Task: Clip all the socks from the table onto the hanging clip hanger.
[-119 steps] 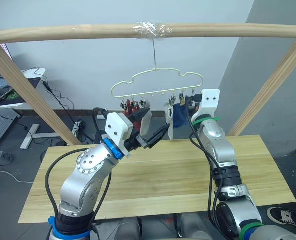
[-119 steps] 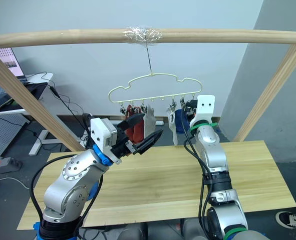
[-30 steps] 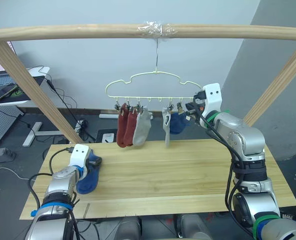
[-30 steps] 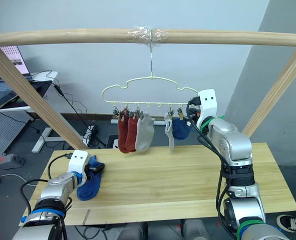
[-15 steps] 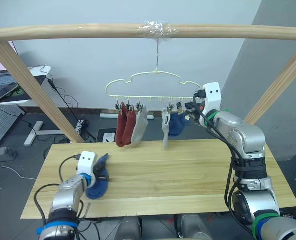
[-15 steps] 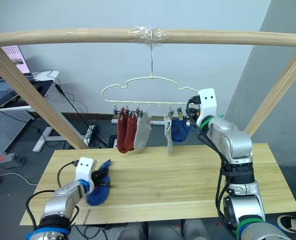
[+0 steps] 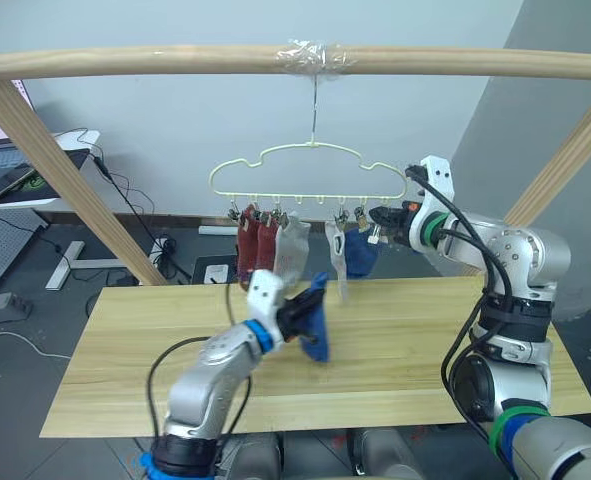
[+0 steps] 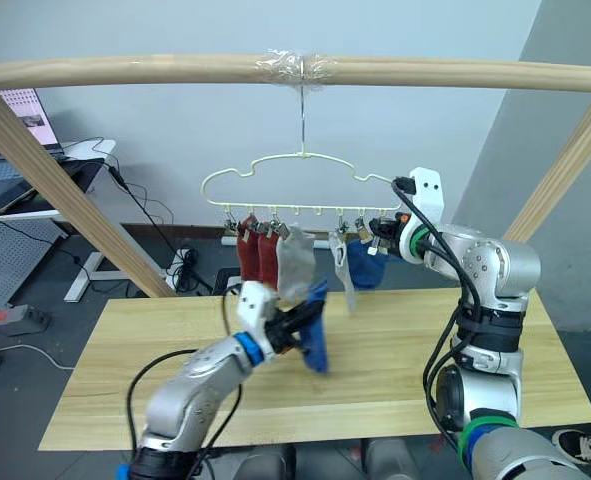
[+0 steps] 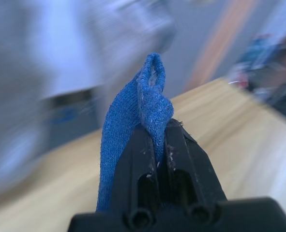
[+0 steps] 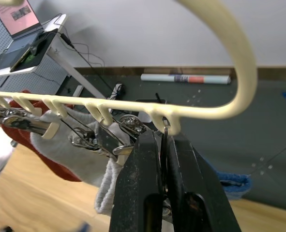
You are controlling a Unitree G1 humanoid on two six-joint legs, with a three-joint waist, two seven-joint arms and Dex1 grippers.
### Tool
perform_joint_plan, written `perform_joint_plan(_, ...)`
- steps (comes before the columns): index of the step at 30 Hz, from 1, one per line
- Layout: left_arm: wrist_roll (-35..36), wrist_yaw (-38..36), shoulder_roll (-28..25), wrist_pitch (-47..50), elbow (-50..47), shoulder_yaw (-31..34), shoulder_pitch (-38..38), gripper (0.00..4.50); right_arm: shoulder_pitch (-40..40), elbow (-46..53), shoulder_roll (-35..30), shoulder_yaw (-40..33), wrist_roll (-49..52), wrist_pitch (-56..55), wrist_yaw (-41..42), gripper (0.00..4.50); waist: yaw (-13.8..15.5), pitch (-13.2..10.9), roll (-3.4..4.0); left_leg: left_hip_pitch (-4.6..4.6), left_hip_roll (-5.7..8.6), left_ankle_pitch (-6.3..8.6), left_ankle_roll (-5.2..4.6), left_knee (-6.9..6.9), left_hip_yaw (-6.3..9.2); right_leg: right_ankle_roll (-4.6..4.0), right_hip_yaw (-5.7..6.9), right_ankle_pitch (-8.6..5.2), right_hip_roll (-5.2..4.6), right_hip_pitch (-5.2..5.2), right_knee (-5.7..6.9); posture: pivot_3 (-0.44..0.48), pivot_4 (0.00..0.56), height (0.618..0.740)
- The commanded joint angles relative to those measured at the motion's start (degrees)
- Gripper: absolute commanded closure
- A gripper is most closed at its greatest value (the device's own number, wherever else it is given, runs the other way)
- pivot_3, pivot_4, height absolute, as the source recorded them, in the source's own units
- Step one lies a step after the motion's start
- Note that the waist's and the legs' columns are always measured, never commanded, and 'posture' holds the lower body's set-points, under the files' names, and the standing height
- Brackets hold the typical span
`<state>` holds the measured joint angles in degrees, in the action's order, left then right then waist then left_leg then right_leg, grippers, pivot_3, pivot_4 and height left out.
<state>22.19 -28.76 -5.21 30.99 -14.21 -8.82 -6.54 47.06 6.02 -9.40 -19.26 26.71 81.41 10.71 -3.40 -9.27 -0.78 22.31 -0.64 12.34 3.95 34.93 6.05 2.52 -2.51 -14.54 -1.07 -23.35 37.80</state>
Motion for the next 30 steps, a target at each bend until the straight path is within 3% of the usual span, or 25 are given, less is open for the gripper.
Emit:
perform_joint_plan(1,-2.44,1.96,2.52,-2.96,-0.66,-3.83,-3.02,4.47,2.71,1.85,1.31,-2.73,1.31,2.74,-1.51,4.5,-0.22,0.0,0.0,0.01,0.0,0.0,0.0,0.0,0.0,0.0,0.0,0.0,0.01,0.0,0.0,-0.078,0.12,0.74)
perform_joint_plan(11,-7.62,3.34,6.74,-12.44,9.57,-5.6,-9.56,4.47,4.28,3.17,4.22,-6.01,0.64,6.85,-3.71,4.5,-1.54,0.02,0.03,0.07,0.0,0.0,-0.01,0.0,0.0,0.01,0.0,0.0,0.02,-0.02,-0.02,-0.108,0.122,0.74)
perform_joint_plan(30,-13.54,4.15,8.06,-21.46,14.84,-7.63,-12.67,4.47,5.5,3.68,6.94,-9.28,-0.05,9.69,-5.28,4.5,-1.64,0.02,0.03,0.12,0.01,0.0,-0.01,0.0,0.0,0.01,0.0,0.0,0.02,-0.05,-0.05,-0.112,0.13,0.74)
